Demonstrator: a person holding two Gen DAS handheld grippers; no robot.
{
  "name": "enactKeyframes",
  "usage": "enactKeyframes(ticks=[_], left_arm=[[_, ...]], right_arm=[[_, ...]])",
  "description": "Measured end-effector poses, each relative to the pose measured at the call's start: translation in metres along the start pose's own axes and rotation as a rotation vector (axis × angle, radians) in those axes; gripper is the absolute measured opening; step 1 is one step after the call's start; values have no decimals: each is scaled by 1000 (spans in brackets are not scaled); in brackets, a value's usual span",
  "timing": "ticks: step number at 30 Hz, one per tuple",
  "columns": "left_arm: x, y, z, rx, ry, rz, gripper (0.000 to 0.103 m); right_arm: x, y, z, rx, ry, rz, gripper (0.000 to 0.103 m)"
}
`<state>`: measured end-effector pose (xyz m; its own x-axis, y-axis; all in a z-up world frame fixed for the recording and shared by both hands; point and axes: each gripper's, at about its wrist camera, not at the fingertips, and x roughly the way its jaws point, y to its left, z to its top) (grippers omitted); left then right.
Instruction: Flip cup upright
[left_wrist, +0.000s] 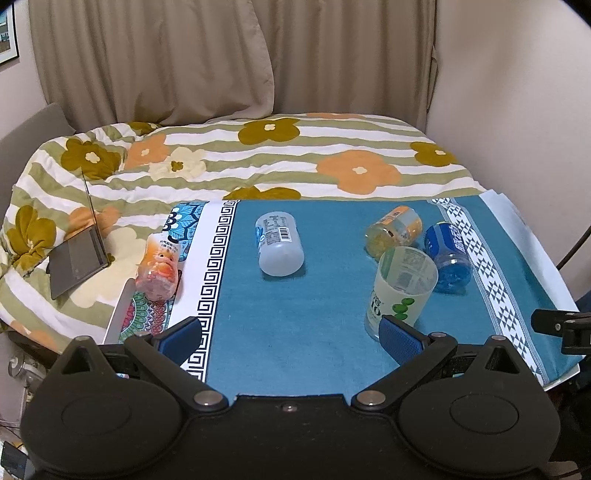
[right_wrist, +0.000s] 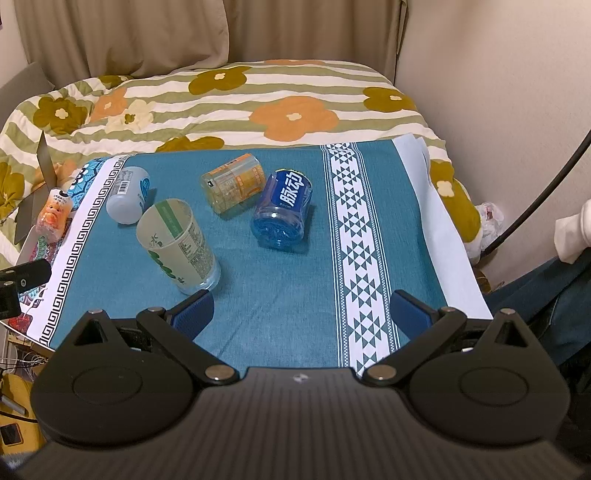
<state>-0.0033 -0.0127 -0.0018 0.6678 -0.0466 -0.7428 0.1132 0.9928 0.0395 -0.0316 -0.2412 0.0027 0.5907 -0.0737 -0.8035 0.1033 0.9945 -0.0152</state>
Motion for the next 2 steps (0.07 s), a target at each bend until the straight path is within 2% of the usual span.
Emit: enactKeyframes(ticks=[2], left_arm=[[0,0,0,-1,-1,3,103]], right_arm=[[-1,2,2,-6,-2,5,103]])
